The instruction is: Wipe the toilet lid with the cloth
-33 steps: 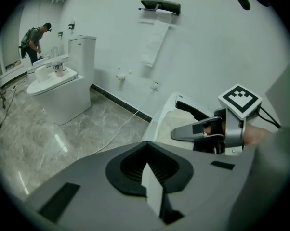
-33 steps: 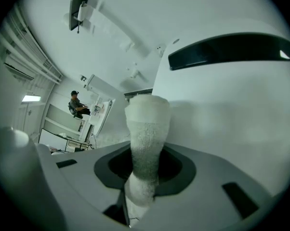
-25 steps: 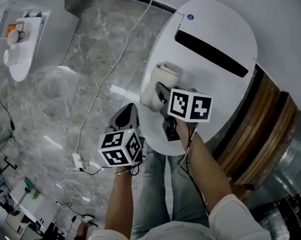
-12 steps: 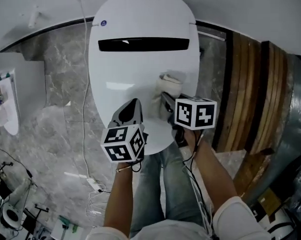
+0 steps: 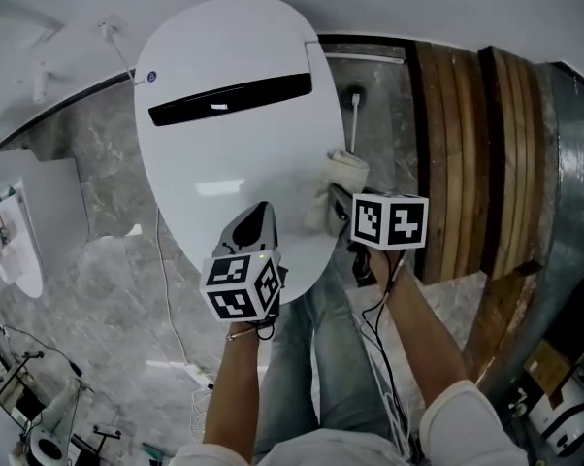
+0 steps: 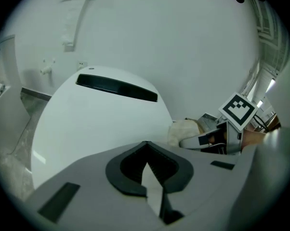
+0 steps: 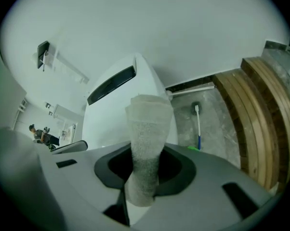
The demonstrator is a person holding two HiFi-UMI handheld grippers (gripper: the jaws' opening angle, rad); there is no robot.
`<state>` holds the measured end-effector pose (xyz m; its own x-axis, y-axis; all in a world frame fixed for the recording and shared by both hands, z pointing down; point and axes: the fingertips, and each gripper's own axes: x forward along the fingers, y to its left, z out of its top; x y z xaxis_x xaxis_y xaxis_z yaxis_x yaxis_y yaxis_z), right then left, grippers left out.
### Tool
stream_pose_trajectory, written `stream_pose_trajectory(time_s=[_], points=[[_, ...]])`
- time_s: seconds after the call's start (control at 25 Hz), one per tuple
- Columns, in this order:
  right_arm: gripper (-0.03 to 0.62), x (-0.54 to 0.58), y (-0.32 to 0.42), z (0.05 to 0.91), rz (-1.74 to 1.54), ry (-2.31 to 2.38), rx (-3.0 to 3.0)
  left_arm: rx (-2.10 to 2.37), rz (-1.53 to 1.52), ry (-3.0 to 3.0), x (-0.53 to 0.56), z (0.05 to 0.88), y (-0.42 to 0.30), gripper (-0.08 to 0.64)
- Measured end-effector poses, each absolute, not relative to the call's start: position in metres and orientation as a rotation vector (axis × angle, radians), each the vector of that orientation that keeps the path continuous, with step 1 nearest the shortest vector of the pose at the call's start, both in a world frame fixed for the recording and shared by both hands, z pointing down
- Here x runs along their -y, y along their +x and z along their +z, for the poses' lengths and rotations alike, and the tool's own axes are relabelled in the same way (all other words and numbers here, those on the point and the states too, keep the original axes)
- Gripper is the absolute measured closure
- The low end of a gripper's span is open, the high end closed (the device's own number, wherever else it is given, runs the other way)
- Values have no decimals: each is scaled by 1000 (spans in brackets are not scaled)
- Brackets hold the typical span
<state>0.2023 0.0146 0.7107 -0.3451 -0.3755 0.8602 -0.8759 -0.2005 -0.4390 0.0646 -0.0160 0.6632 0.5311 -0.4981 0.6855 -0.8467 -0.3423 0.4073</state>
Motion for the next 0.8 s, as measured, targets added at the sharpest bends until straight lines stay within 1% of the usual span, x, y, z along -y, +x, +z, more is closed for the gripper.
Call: stream_pose_trajectory(time_s=[0.08,0.16,0.36,0.56,0.68,0.8], points=[[495,-13,184,701,1515,1420,1687,1158,565,1974,16,662,37,549],[495,-13,148,692,1486,1340,1762,1248,537,1921,13,662,1,548],[495,-21,19,690,1634,1084,1916,1448,475,1758,-11,663,-98,548],[494,-39,-84,704,1618,858,1957,1556,455,1643,-52,668,-167,549],[495,-45,-114,717,1571,817,1948,1579,442,1607,-72,672,-190,549],[495,-45,-113,725,1544,836,1927,1585,425,1588,-84,676,-197,549]])
